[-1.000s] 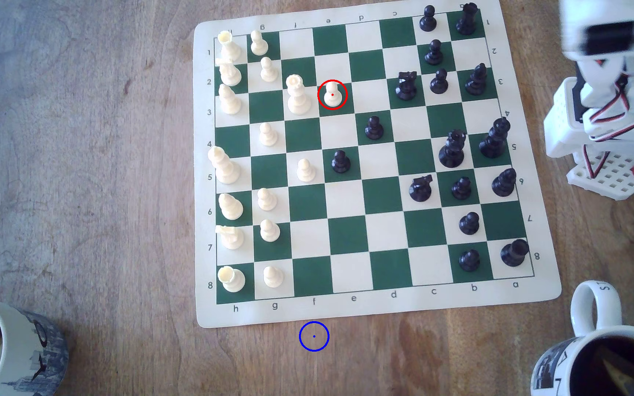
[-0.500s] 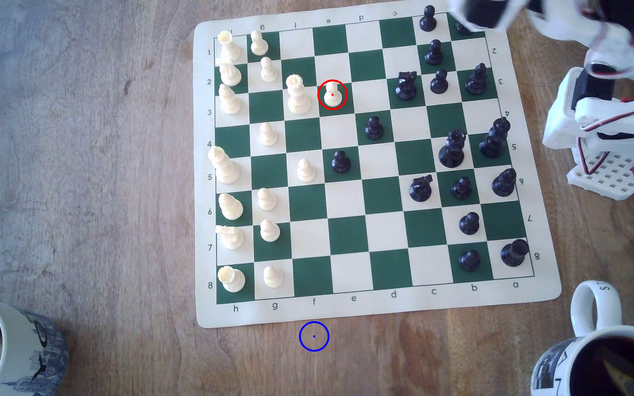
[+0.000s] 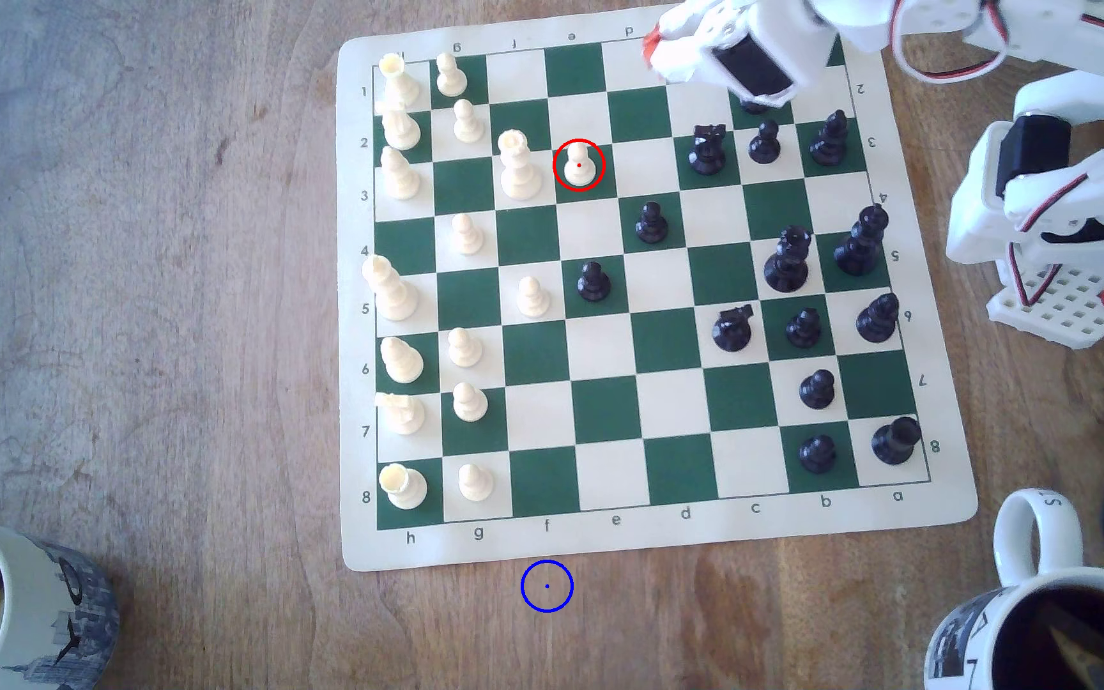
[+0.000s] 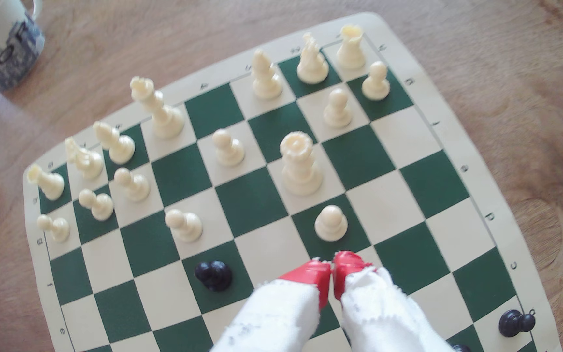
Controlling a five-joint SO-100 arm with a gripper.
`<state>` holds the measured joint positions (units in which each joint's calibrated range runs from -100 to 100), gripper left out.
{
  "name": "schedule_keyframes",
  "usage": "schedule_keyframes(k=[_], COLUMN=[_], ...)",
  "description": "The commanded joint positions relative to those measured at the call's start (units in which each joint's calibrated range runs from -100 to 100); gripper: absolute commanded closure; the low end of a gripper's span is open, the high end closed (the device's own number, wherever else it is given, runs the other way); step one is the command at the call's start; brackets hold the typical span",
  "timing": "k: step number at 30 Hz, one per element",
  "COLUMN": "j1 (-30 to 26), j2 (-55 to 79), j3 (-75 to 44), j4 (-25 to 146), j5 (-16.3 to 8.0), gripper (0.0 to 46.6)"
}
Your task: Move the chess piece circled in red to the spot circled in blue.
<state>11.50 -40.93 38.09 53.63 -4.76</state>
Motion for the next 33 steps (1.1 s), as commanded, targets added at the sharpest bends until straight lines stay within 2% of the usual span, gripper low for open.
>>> schedule_keyframes(k=[1,3,6,18,33], j1=[0.11,0.35,0.5,2.61,3.08], j2=[6.46,8.16,12.41,28.11,36.86], j3=[-6.63,-6.63,-7.18,-15.06,-15.88], j4=[0.26,-1.13,-3.75,-7.35,-10.63], j5=[-0.39,-0.78,-1.07,-1.03,-0.68], gripper=[42.3,39.1,36.8,34.3,34.7])
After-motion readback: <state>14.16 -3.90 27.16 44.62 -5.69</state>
